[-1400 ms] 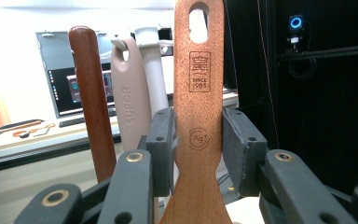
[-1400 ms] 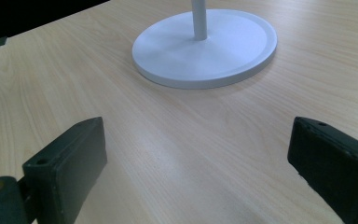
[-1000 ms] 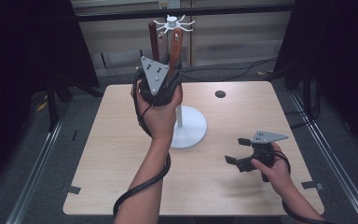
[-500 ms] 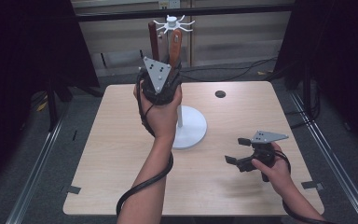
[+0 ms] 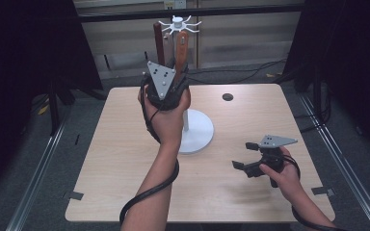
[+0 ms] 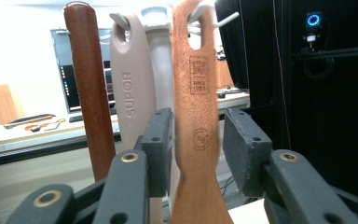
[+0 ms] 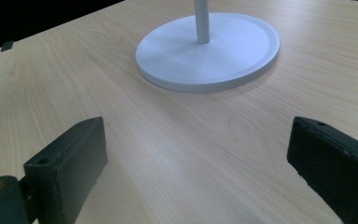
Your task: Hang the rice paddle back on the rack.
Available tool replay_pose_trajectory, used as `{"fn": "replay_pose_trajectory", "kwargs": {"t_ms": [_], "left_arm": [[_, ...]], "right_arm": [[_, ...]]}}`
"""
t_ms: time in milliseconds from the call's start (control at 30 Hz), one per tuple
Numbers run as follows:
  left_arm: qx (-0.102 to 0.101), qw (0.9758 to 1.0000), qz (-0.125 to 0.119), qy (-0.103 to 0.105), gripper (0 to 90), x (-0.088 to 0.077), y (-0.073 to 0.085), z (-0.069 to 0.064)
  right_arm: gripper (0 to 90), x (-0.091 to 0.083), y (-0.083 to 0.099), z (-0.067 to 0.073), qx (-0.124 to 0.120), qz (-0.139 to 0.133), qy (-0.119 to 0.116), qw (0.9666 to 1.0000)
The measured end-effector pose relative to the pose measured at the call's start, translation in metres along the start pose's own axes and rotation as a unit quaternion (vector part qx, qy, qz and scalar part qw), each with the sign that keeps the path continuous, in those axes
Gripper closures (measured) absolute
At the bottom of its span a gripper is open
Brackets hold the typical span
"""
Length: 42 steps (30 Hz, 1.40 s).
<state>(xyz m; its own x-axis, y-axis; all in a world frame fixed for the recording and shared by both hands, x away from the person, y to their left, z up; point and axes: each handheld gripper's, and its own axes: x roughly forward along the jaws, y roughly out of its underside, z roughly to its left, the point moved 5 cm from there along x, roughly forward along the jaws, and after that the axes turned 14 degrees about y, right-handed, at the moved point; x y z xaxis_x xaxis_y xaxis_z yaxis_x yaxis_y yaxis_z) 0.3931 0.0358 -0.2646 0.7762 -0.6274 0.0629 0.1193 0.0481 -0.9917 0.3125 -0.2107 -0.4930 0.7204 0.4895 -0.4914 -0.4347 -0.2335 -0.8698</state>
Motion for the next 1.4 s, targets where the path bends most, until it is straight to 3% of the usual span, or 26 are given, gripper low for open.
{"fn": "replay_pose_trajectory", "kwargs": {"t_ms": [200, 433, 700, 1000, 1167, 1400], "left_arm": [[-0.003, 0.9999, -0.006, 0.014, 58.0, -0.006, 0.0, -0.001], [-0.004, 0.999, -0.011, 0.044, 51.8, -0.015, 0.002, -0.005], [-0.021, 0.9975, -0.013, 0.066, 40.9, -0.023, 0.011, -0.006], [-0.024, 0.9965, -0.012, 0.079, 23.4, -0.026, 0.026, -0.006], [-0.023, 0.9955, -0.019, 0.09, 16.5, -0.027, 0.032, -0.006], [-0.02, 0.9955, -0.007, 0.092, 9.2, -0.029, 0.042, -0.004]], "right_arm": [[4.8, 0.0, 0.0, 0.0, 0.002, -0.002, 0.001, 1.0], [4.8, 0.0, -0.003, 0.0, 0.003, -0.005, 0.001, 1.0], [4.8, 0.003, -0.002, 0.001, 0.0, 0.0, -0.002, 1.0], [4.8, 0.002, -0.002, 0.001, -0.001, -0.002, -0.002, 1.0], [4.8, 0.003, -0.002, 0.001, -0.002, -0.001, -0.002, 1.0], [4.8, 0.003, -0.001, 0.001, -0.002, 0.001, -0.002, 1.0]]}}
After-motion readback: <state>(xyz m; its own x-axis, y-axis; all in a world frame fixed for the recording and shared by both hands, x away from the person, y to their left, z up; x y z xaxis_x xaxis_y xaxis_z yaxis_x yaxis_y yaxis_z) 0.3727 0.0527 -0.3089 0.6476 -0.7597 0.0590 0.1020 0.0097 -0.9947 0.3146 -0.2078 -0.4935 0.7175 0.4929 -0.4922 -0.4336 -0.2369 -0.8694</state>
